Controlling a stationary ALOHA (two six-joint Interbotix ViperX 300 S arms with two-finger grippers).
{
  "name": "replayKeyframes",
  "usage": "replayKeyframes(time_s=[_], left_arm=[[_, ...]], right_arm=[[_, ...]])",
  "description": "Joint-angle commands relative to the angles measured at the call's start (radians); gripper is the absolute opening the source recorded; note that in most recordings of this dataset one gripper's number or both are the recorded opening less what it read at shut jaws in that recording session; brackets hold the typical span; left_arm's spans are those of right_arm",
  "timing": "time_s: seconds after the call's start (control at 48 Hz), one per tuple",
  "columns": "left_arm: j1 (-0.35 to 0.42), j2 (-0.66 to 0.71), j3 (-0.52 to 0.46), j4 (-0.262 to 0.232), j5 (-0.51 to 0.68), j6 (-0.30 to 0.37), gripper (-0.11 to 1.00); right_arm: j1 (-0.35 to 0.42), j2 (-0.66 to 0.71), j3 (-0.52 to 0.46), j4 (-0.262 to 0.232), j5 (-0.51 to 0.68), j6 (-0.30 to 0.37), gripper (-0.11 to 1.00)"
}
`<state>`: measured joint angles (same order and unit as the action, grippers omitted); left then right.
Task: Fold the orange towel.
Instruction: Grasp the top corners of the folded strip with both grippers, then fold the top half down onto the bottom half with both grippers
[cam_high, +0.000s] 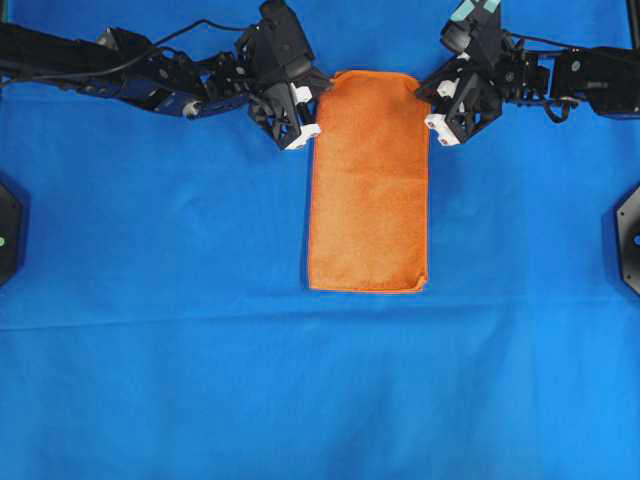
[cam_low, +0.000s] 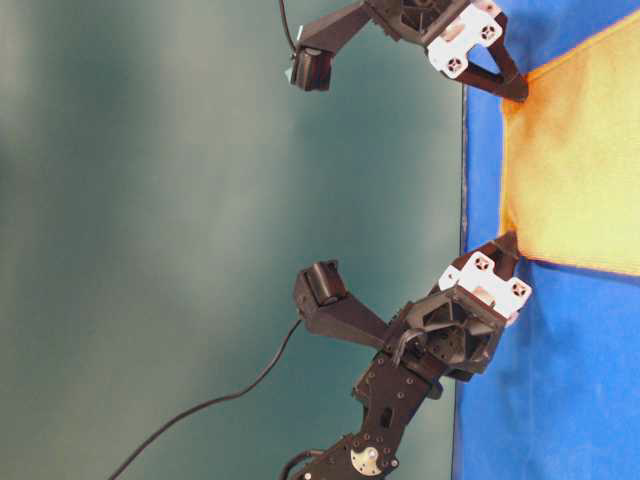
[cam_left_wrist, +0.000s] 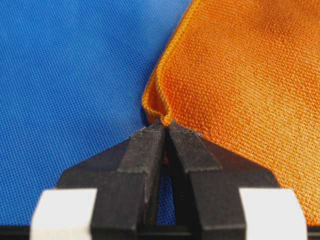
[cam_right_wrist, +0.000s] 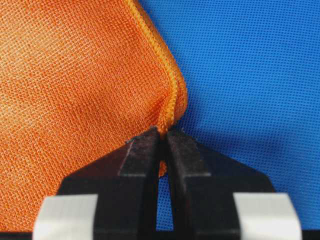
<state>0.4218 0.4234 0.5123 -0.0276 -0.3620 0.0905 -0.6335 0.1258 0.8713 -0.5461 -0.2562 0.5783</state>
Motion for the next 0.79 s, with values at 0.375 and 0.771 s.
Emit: replayKeyframes(time_s=[0.375,0.771], left_arm=[[0.037,-0.067,-0.011,0.002,0.000,0.015,0.01],[0.038,-0.103,-0.005,0.002,0.003,0.044,0.01]], right_arm=[[-0.018,-0.037,-0.046,0.000,0.034,0.000,0.04],[-0.025,-0.046,-0.060,0.005,0.051,0.003,0.04]])
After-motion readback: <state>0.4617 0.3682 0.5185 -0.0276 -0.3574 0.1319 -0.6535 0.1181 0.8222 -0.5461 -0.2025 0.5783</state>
